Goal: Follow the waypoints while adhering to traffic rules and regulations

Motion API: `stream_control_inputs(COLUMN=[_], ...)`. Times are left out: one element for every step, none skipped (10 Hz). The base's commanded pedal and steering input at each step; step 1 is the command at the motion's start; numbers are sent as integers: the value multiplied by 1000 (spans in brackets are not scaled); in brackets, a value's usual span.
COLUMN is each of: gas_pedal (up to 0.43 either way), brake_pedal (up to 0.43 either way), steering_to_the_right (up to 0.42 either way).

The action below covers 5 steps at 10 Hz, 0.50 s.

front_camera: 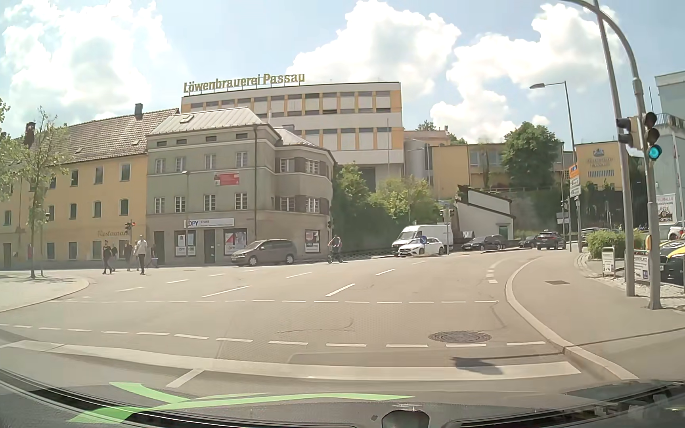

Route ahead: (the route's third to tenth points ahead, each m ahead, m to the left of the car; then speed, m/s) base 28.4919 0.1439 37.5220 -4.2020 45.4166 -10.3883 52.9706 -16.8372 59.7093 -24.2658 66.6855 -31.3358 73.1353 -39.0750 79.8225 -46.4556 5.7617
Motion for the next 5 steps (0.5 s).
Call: stream_control_inputs(gas_pedal=[0, 0, 0, 0, 0], brake_pedal=[0, 0, 0, 0, 0], steering_to_the_right=[35, 34, 34, 35, 36])
